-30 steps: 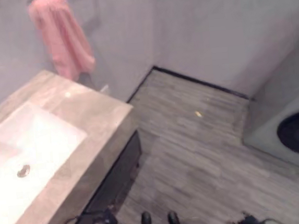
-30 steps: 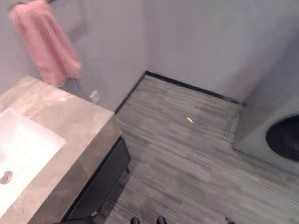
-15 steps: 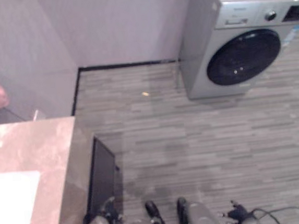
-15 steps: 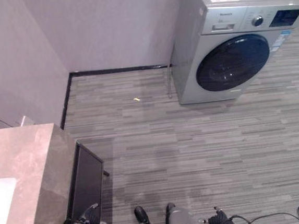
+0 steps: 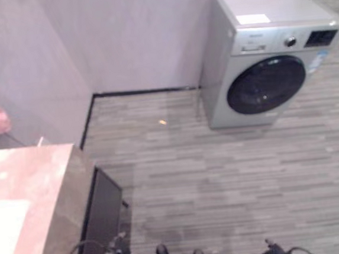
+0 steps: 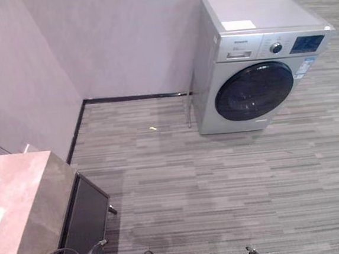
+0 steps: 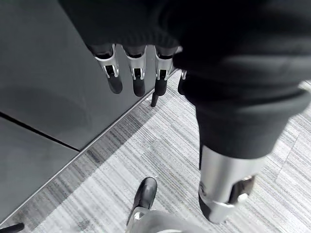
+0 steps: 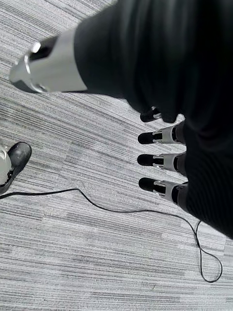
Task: Put brush and paste in cup on sink, flatten towel.
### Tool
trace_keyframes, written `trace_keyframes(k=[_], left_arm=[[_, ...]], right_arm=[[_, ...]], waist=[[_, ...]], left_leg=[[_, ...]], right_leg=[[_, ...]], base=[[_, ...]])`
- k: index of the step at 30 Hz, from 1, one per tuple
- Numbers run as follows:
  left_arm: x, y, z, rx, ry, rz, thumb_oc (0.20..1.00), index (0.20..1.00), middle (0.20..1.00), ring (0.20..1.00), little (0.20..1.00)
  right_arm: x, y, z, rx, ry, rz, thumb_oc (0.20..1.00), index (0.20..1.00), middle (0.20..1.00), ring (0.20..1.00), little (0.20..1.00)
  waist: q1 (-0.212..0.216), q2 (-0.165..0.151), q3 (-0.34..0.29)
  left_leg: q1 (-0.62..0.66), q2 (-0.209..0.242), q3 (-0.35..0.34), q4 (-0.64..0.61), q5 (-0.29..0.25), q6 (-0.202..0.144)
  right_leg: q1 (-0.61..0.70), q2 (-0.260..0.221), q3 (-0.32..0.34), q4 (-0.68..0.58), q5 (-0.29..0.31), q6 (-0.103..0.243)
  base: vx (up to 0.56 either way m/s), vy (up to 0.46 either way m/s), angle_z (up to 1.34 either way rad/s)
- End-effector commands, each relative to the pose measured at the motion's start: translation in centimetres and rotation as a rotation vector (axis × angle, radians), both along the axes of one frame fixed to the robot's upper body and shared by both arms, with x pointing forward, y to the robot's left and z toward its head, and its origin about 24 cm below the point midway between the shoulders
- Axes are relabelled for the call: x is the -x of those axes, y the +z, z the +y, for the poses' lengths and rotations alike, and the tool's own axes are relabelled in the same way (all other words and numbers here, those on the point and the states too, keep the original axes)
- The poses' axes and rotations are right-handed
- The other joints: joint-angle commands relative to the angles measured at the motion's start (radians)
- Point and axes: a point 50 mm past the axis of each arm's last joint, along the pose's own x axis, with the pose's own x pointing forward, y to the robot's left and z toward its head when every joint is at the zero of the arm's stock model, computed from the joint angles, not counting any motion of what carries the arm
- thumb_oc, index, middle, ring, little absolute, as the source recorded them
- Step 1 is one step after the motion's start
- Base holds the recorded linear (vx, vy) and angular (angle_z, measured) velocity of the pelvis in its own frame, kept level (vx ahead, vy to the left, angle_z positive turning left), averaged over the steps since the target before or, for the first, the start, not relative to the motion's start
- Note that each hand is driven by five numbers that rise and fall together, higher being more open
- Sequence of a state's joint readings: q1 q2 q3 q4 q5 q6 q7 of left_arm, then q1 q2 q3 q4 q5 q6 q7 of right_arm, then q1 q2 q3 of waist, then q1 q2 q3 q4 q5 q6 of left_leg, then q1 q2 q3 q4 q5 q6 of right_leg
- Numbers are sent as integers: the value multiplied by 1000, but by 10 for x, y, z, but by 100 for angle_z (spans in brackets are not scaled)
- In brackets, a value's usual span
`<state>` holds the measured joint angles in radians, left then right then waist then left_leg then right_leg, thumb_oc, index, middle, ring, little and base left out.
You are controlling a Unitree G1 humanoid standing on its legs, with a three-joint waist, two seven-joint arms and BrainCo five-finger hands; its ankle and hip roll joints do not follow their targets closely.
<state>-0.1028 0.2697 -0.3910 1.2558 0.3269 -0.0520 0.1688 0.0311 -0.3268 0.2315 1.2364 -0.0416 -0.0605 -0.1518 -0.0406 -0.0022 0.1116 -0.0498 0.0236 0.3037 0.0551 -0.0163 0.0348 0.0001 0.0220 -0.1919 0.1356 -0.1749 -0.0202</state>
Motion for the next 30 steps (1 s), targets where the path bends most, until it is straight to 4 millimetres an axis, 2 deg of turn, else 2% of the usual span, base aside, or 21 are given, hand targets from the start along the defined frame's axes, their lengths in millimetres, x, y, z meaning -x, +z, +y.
trace_keyframes(k=[1, 3, 4, 5, 7, 9, 10, 11, 13, 14, 17, 18, 19, 21, 24, 25, 26, 27, 28, 29, 30], left_arm=[[-10, 3, 0, -2, 19, -14, 1000, 1000, 1000, 1000, 1000], [-13, 4, 3, -8, 26, -24, 1000, 1000, 1000, 1000, 1000], [-14, 5, 6, -20, 27, -23, 1000, 1000, 1000, 1000, 1000], [-14, 5, 6, -20, 27, -24, 1000, 1000, 1000, 1000, 1000], [-12, 5, 10, -31, 42, -15, 1000, 1000, 1000, 1000, 1000], [-13, 5, 11, -29, 55, -17, 1000, 1000, 1000, 1000, 1000], [-12, 5, 12, -27, 66, -15, 1000, 1000, 1000, 1000, 1000], [-12, 5, 12, -27, 66, -15, 1000, 1000, 1000, 1000, 1000], [-6, 3, 13, -29, 67, 0, 1000, 1000, 1000, 1000, 1000], [-1, 2, 12, -31, 65, 14, 1000, 1000, 1000, 1000, 1000], [1, 1, 13, -30, 65, 24, 1000, 1000, 1000, 1000, 1000], [5, 0, 14, -27, 73, 33, 1000, 1000, 1000, 1000, 1000], [5, 0, 14, -27, 73, 33, 1000, 1000, 1000, 1000, 1000], [16, -2, 19, -31, 111, 47, 1000, 1000, 1000, 1000, 1000], [18, -2, 20, -31, 116, 51, 1000, 1000, 1000, 1000, 1000], [19, -1, 22, -33, 116, 48, 1000, 1000, 1000, 1000, 1000], [16, 0, 22, -35, 115, 36, 1000, 1000, 1000, 1000, 1000], [12, 1, 24, -38, 113, 24, 1000, 1000, 1000, 1000, 1000], [10, 2, 24, -39, 107, 21, 1000, 1000, 1000, 1000, 1000], [6, 3, 23, -38, 94, 11, 1000, 1000, 1000, 1000, 1000], [3, 4, 22, -42, 82, 3, 1000, 1000, 1000, 1000, 1000]], right_arm=[[-3, 6, -14, 37, -18, -27, 1000, 1000, 1000, 1000, 1000], [-7, 9, -17, 33, -35, -64, 1000, 1000, 1000, 1000, 1000], [-8, 11, -19, 39, -33, -77, 1000, 1000, 1000, 1000, 1000], [-8, 11, -19, 39, -33, -77, 1000, 1000, 1000, 1000, 1000], [-2, 10, -22, 51, -29, -58, 1000, 1000, 1000, 1000, 1000], [0, 10, -24, 59, -28, -48, 1000, 1000, 1000, 1000, 1000], [3, 11, -28, 73, -29, -32, 1000, 1000, 1000, 1000, 1000], [3, 11, -28, 73, -29, -32, 1000, 1000, 1000, 1000, 1000], [7, 10, -27, 75, -26, -17, 1000, 1000, 1000, 1000, 1000], [8, 9, -25, 70, -26, -14, 1000, 1000, 1000, 1000, 1000], [6, 8, -23, 64, -20, -18, 1000, 1000, 1000, 1000, 1000], [0, 8, -20, 59, 1, -29, 1000, 1000, 1000, 1000, 1000], [0, 8, -20, 59, 1, -29, 1000, 1000, 1000, 1000, 1000], [-8, 7, -12, 41, 47, -41, 1000, 1000, 1000, 1000, 1000], [-13, 7, -8, 30, 60, -51, 1000, 1000, 1000, 1000, 1000], [-18, 8, -5, 21, 72, -66, 1000, 1000, 1000, 1000, 1000], [-22, 8, -1, 11, 85, -77, 1000, 1000, 1000, 1000, 1000], [-28, 8, 3, 2, 100, -91, 1000, 1000, 1000, 1000, 1000], [-33, 9, 6, -5, 114, -102, 1000, 1000, 1000, 1000, 1000], [-40, 11, 9, -10, 134, -128, 1000, 1000, 1000, 1000, 1000], [-46, 14, 11, -11, 141, -156, 1000, 1000, 1000, 1000, 1000]], waist=[[-2, -28, 15], [-7, -36, 20], [-11, -50, 34], [-11, -50, 34], [-5, -69, 62], [0, -71, 72], [1, -71, 76], [-1, -72, 75], [-3, -68, 69], [-4, -58, 63], [-2, -49, 56], [6, -46, 50], [5, -46, 49], [19, -54, 17], [29, -65, -3], [34, -69, -11], [39, -74, -8], [45, -76, -3], [46, -80, 3], [32, -74, 23], [25, -65, 37]], left_leg=[[3, -61, -65, 7, -84, 1], [-11, -54, -72, 26, -84, -7], [-45, -38, -71, 108, -101, -16], [-48, -37, -72, 113, -104, -17], [-118, -15, -88, 278, -110, -41], [-139, -23, -116, 291, -94, -47], [-179, -55, -140, 239, -91, -38], [-178, -57, -142, 235, -89, -38], [-200, -68, -129, 133, -33, -40], [-199, -66, -91, -1, 4, -53], [-175, -59, -72, -91, 34, -58], [-151, -62, -79, -112, 56, -56], [-151, -62, -79, -115, 58, -57], [-130, -81, -103, -64, 54, -31], [-131, -95, -102, -16, 18, -12], [-119, -101, -98, -3, -6, 2], [-112, -106, -92, 6, -23, 13], [-98, -117, -90, 5, -35, 29], [-73, -137, -95, -3, -45, 46], [-20, -157, -106, -46, -44, 74], [4, -160, -101, -63, -45, 82]], right_leg=[[-14, 16, 62, -75, 60, 52], [-20, 20, 63, -70, 58, 46], [-17, 21, 60, -68, 56, 38], [-18, 22, 59, -68, 56, 38], [4, 25, 51, -73, 51, 24], [10, 25, 44, -79, 53, 22], [16, 22, 34, -92, 55, 25], [16, 20, 32, -93, 55, 25], [22, 25, 23, -100, 57, 29], [28, 39, 11, -98, 50, 32], [42, 49, 9, -91, 34, 32], [68, 57, 28, -81, 15, 30], [66, 57, 27, -80, 15, 29], [101, 48, 60, -49, -22, 35], [104, 31, 71, 8, -47, 43], [97, 20, 70, 59, -49, 57], [65, 6, 70, 147, -34, 76], [24, -11, 66, 245, 19, 113], [-18, -36, 66, 362, 109, 159], [-116, -85, 54, 566, 233, 188], [-165, -107, 35, 640, 238, 183]], base=[[14, -195, 8], [-6, -166, 11], [-6, -124, 16], [1, -178, 20], [35, -187, 8], [36, -107, 11], [33, -26, 6], [73, -39, 14], [137, -18, 36], [219, 1, 32], [206, 22, -1], [287, 43, -17], [461, 115, -33], [457, 140, -56], [303, 110, -57], [236, 129, -11], [313, 195, 8], [253, 202, 4], [288, 283, -7], [269, 293, -7], [183, 221, 7]])
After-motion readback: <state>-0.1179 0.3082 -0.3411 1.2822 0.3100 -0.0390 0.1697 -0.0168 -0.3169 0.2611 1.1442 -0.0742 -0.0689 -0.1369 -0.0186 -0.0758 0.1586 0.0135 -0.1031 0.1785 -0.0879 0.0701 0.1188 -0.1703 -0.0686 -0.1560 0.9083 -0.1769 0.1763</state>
